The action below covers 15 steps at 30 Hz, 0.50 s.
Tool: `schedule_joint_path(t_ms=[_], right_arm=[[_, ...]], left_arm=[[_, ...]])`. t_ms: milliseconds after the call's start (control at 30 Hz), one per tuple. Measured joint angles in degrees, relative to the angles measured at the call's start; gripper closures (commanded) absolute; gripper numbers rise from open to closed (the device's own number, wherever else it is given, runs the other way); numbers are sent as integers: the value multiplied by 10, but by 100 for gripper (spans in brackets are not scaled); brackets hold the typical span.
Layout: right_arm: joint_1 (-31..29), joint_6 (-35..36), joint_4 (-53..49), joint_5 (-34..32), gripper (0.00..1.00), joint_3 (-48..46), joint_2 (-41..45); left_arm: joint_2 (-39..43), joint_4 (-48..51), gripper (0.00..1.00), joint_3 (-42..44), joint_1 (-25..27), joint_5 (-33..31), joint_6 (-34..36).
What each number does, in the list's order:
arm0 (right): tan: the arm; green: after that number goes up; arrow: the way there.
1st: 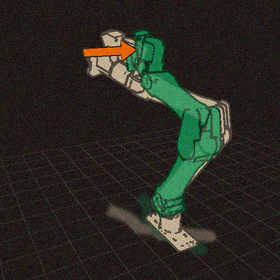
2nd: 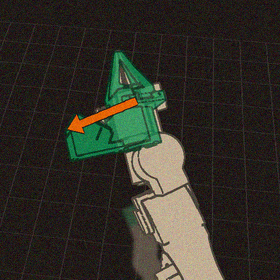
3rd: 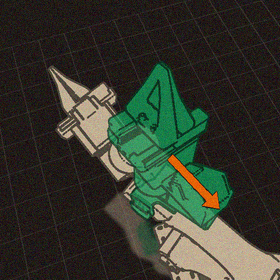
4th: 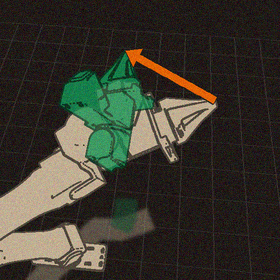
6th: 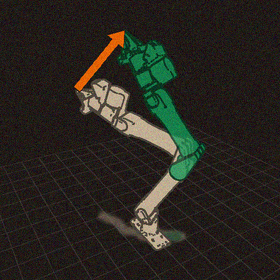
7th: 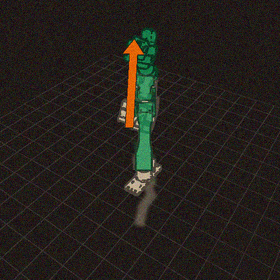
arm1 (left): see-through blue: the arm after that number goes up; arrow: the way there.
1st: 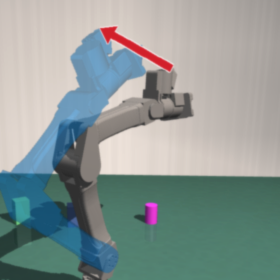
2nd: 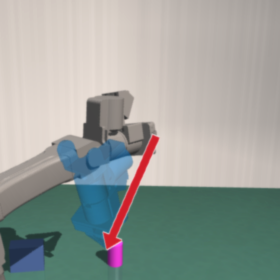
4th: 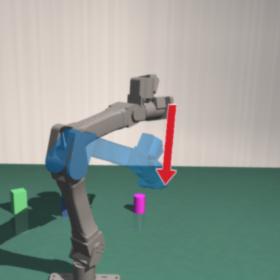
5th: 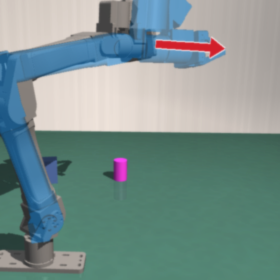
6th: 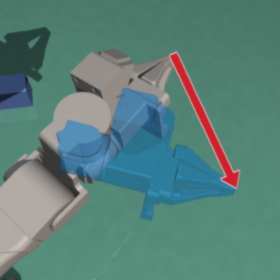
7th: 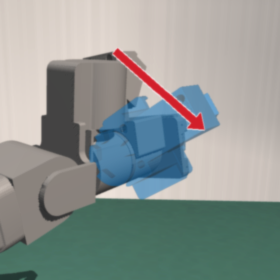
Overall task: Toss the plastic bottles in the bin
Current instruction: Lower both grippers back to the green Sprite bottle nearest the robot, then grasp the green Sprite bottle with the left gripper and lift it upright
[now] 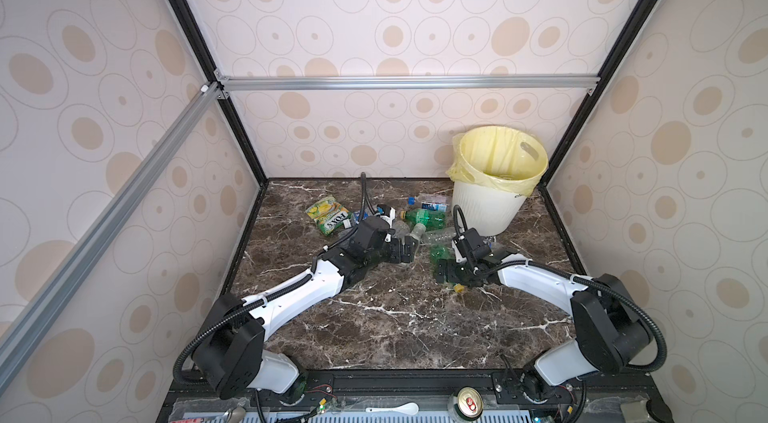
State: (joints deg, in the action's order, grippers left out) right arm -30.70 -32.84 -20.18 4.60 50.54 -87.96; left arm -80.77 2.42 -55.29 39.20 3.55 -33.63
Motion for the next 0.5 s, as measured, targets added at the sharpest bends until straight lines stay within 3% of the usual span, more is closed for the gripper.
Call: schedule_joint_path(t_ms=[267, 500], right_arm=[[-27, -14, -1, 11, 0, 45, -9], [-26, -3, -50, -33, 0, 52, 30]], left_arm=[[5, 3, 1, 0, -12, 0, 2], [4, 3, 1, 0, -14, 15, 2]])
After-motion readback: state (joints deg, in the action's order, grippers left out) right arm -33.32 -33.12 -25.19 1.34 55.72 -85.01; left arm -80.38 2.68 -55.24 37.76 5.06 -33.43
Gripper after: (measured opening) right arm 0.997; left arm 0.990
